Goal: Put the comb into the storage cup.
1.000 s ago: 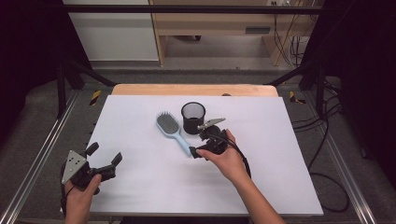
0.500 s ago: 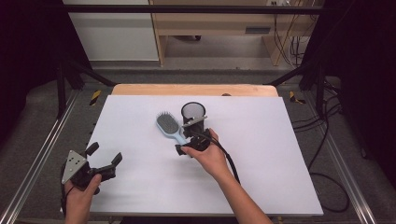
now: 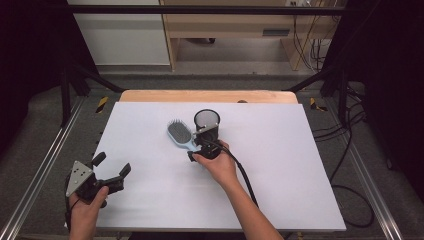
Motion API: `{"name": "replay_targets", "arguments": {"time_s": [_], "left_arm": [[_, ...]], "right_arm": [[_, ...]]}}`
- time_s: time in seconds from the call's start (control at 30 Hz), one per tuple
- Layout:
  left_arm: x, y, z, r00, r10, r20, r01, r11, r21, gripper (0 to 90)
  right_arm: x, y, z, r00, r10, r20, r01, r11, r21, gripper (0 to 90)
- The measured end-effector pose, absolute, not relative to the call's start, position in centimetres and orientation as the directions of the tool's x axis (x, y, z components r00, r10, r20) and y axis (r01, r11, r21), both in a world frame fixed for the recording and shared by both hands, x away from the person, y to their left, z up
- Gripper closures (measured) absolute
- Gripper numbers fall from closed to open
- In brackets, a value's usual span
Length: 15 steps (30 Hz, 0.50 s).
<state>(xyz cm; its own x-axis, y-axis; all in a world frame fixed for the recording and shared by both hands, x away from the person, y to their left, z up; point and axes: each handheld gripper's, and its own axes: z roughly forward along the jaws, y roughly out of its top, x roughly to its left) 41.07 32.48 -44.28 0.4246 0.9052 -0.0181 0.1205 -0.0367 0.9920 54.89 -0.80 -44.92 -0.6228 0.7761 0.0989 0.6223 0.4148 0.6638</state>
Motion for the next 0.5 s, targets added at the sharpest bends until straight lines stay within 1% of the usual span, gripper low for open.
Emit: {"name": "replay_targets", "arguments": {"time_s": [0.07, 0.33, 0.5], "left_arm": [[41.1, 32.5, -44.3, 0.426, 0.905, -0.016, 0.121, -0.039, 0.992, 2.8], [41.1, 32.5, -44.3, 0.427, 0.904, -0.016, 0.121, -0.04, 0.992, 2.8], [41.1, 32.6, -44.3, 0.425, 0.905, -0.018, 0.121, -0.037, 0.992, 2.8]], "right_arm": [[55.1, -0.7, -45.3, -0.621, 0.778, 0.099, 0.627, 0.417, 0.658, 39.6], [55.4, -0.6, -46.1, -0.622, 0.774, 0.117, 0.636, 0.413, 0.652, 45.2], [55.3, -0.5, -46.3, -0.624, 0.772, 0.118, 0.635, 0.413, 0.653, 47.1]]}}
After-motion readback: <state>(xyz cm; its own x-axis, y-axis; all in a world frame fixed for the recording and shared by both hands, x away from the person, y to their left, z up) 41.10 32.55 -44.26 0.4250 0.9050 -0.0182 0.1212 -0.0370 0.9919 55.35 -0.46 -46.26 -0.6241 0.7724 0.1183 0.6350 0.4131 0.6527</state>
